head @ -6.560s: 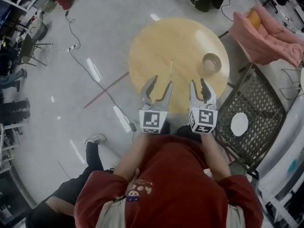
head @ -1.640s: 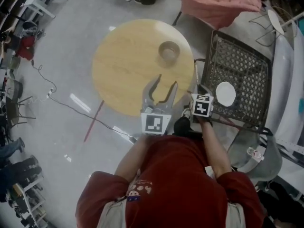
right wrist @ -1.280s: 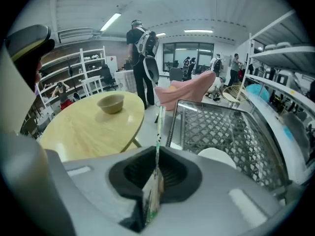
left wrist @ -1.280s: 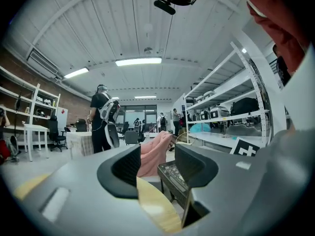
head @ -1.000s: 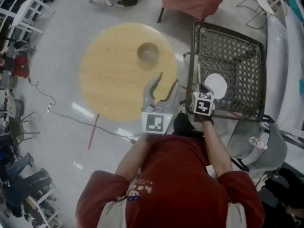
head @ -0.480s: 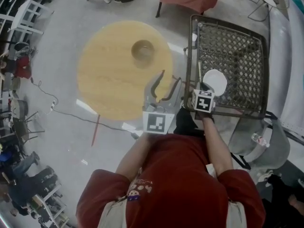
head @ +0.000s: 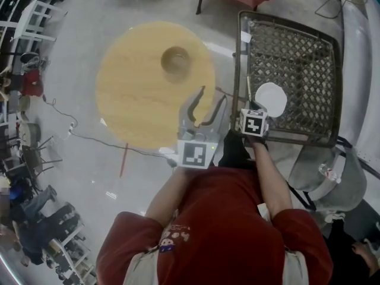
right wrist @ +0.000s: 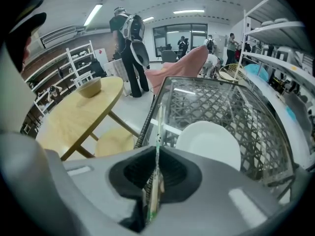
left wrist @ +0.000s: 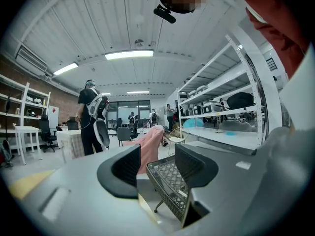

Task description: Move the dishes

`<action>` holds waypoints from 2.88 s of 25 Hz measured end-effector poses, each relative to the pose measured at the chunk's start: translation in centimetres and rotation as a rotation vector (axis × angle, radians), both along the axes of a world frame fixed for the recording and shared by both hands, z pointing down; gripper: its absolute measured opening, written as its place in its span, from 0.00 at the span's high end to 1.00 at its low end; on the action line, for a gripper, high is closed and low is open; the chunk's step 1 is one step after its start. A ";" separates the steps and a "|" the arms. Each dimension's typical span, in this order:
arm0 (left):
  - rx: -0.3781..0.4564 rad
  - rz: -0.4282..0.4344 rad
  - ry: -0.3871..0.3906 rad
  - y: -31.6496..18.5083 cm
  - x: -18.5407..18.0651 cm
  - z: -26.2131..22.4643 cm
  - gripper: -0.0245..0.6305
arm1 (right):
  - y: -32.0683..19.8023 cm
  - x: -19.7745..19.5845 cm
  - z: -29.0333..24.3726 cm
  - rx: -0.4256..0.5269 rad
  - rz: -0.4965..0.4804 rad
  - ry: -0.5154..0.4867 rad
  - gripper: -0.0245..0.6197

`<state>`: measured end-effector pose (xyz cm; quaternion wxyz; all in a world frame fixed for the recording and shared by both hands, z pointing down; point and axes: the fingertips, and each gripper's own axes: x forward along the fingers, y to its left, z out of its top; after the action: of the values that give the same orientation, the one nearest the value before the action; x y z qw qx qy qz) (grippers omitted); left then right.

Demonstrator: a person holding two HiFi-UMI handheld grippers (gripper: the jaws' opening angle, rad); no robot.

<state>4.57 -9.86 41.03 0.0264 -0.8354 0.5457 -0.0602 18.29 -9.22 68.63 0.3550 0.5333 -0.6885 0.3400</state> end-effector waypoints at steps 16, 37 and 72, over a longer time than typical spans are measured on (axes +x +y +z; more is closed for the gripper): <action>-0.012 0.052 -0.121 -1.3 0.8 0.8 0.62 | 0.5 -0.6 3.2 -0.079 -0.021 -0.008 0.93; -0.020 0.031 -0.085 -1.4 -0.2 0.9 0.62 | 0.6 -0.5 3.8 -0.081 -0.034 0.044 0.89; 0.077 -0.050 0.015 0.7 -4.2 -2.1 0.62 | -3.4 -2.5 -7.7 0.299 -0.006 0.018 0.85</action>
<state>0.32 -9.13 38.98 0.0528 -0.8204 0.5683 -0.0336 15.74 -12.66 60.92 0.2789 0.5812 -0.7299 0.2275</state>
